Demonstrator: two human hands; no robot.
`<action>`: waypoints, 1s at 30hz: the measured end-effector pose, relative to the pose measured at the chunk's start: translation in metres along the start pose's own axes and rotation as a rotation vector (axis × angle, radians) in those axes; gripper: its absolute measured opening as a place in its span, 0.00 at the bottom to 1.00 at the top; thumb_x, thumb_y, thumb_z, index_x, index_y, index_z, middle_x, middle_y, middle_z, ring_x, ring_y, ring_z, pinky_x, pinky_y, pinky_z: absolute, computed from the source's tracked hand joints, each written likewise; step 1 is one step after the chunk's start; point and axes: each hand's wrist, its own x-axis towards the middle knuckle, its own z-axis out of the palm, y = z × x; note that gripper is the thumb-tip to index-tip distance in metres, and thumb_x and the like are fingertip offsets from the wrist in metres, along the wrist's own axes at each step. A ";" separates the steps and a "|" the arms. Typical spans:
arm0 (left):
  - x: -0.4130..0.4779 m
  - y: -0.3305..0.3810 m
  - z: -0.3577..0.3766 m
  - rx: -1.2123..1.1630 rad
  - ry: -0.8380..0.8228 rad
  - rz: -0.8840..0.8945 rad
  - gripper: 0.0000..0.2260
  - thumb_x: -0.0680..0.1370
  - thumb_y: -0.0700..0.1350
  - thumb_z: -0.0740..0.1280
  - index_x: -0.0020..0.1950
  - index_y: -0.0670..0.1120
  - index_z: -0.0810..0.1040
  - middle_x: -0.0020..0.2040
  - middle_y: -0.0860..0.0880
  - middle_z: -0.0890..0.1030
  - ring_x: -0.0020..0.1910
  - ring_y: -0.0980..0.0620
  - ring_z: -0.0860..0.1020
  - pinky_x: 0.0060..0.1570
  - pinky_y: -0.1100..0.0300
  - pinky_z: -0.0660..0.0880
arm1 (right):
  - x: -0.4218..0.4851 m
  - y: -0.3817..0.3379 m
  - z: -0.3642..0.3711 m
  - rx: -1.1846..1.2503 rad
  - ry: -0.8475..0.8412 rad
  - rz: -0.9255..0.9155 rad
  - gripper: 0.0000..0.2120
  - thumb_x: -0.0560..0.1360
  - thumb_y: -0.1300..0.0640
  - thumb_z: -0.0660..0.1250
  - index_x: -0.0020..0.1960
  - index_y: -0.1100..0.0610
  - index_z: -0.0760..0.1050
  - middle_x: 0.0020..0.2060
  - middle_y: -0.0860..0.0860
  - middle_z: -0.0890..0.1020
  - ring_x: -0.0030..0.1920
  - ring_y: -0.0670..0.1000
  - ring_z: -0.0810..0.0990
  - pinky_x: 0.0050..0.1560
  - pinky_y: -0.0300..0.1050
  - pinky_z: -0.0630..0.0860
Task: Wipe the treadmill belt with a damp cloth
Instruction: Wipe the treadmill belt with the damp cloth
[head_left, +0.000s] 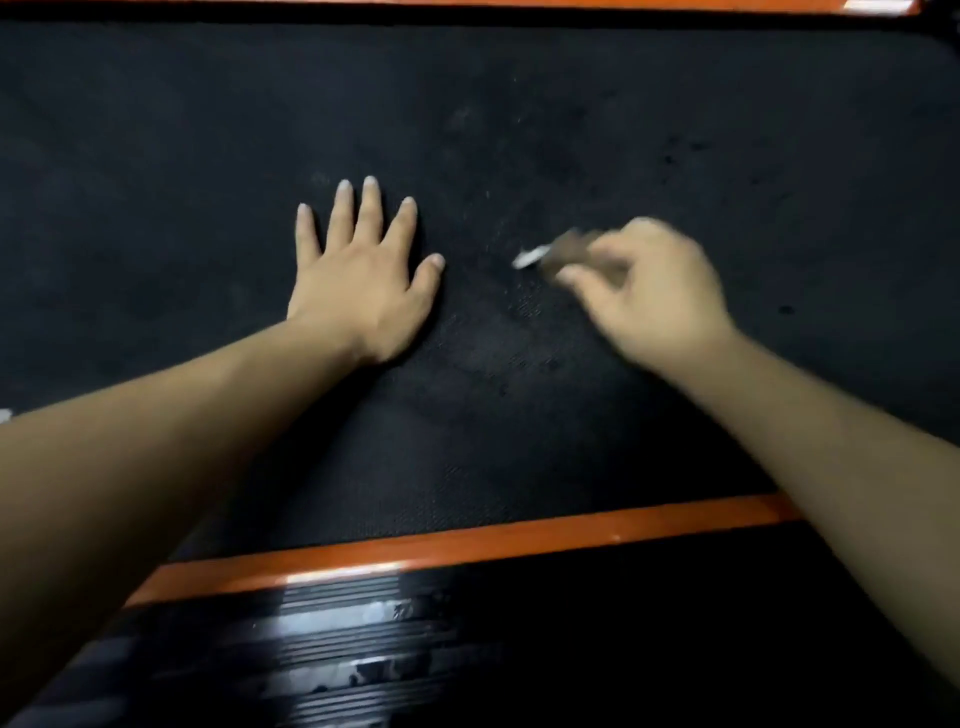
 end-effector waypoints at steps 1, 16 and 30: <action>0.000 0.001 -0.001 -0.004 -0.010 0.007 0.31 0.84 0.63 0.44 0.84 0.50 0.48 0.84 0.43 0.44 0.82 0.43 0.39 0.78 0.38 0.37 | 0.004 0.006 0.001 0.002 0.039 0.111 0.13 0.74 0.42 0.68 0.47 0.51 0.81 0.40 0.49 0.73 0.45 0.57 0.78 0.44 0.49 0.74; -0.002 -0.001 -0.005 -0.036 0.001 0.080 0.31 0.84 0.61 0.45 0.84 0.48 0.50 0.84 0.39 0.45 0.82 0.40 0.40 0.77 0.34 0.36 | -0.066 -0.037 -0.017 0.144 -0.177 0.027 0.09 0.73 0.50 0.74 0.52 0.47 0.84 0.40 0.47 0.74 0.44 0.49 0.76 0.46 0.41 0.71; 0.060 0.055 -0.004 -0.189 0.052 -0.067 0.24 0.85 0.56 0.48 0.81 0.55 0.57 0.85 0.46 0.48 0.83 0.42 0.40 0.73 0.29 0.34 | -0.017 0.029 -0.019 0.059 -0.155 -0.167 0.14 0.75 0.42 0.66 0.53 0.48 0.83 0.40 0.47 0.73 0.42 0.52 0.76 0.45 0.46 0.71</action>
